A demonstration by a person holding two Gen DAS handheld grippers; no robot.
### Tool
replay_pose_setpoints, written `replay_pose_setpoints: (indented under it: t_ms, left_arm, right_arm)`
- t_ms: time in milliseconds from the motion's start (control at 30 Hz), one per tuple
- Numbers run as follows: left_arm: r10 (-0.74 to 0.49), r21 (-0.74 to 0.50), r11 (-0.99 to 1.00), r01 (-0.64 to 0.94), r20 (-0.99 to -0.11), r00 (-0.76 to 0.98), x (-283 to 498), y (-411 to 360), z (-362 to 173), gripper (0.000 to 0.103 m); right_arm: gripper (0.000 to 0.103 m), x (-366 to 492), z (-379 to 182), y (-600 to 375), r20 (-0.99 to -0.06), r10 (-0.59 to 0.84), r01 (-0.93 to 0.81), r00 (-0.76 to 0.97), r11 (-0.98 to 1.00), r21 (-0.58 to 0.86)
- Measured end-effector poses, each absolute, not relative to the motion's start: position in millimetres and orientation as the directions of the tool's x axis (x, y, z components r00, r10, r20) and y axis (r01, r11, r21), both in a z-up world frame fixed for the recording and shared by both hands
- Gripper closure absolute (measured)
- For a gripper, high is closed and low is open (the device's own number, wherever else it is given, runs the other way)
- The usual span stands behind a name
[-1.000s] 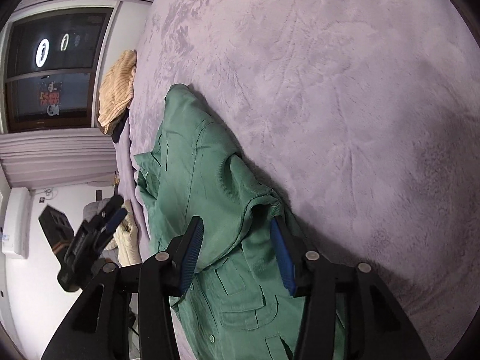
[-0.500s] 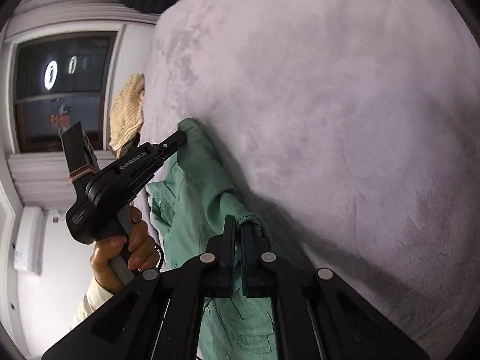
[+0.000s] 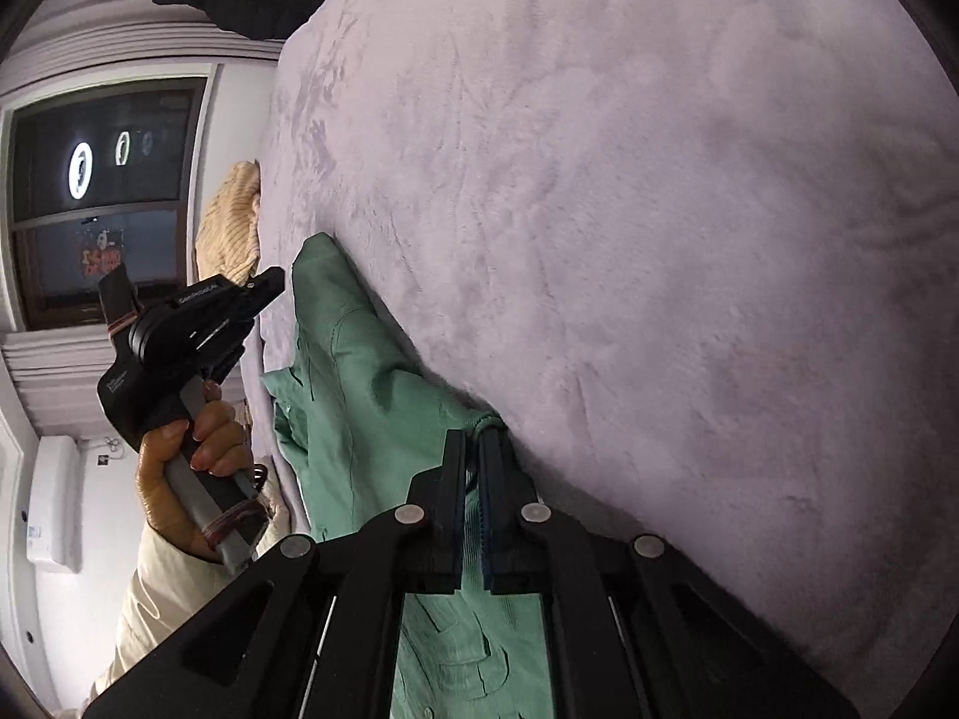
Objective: Fold small clothes
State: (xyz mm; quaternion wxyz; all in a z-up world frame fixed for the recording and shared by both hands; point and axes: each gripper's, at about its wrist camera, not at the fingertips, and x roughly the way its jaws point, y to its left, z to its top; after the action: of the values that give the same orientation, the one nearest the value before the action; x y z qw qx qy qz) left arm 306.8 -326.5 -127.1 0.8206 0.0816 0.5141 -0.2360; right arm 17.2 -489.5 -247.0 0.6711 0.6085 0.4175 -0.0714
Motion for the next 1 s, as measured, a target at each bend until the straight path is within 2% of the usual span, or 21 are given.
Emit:
replay_pose_setpoints:
  t_ms: [200,367,500,633,667,867,1000]
  left_arm:
    - [-0.274,-0.063,0.858,0.51,-0.896,0.35,279.6,-253.0,-103.8,0.099]
    - [-0.175,-0.026,0.91,0.414,-0.928,0.327,244.3,-169.9,-123.5,0.099]
    - [-0.129,-0.032,0.947,0.319,-0.949,0.288,217.8,-114.8,-147.2,0.099]
    - [-0.094,-0.042,0.974,0.224,-0.969,0.227,203.0,-75.8,-184.6,0.099]
    - [-0.123,-0.077,0.976,0.206,-0.968,0.22,200.4,-66.8,-190.5,0.099]
    - [-0.159,-0.123,0.979,0.163,-0.96,0.229,189.2,-39.6,-184.8,0.099]
    - [-0.133,-0.093,0.981,0.171,-0.961,0.241,178.7,-35.8,-173.6,0.099]
  right_arm:
    - [0.093,14.0,-202.7,-500.6,-0.717,0.364,0.587,0.595,0.413,0.697]
    - [0.093,57.4,-175.3,-473.1,-0.734,0.387,0.466,0.558,0.586,0.663]
    - [0.093,100.2,-182.5,-437.9,-0.754,0.431,0.386,0.497,0.668,0.636]
    - [0.093,110.4,-212.9,-426.7,-0.832,0.392,0.413,0.393,0.733,0.54]
    - [0.098,109.9,-221.4,-428.8,-0.85,0.378,0.433,0.366,0.74,0.515]
    - [0.098,81.3,-220.1,-446.1,-0.856,0.358,0.506,0.373,0.695,0.511]
    - [0.096,73.9,-204.2,-438.5,-0.877,0.336,0.506,0.343,0.721,0.474]
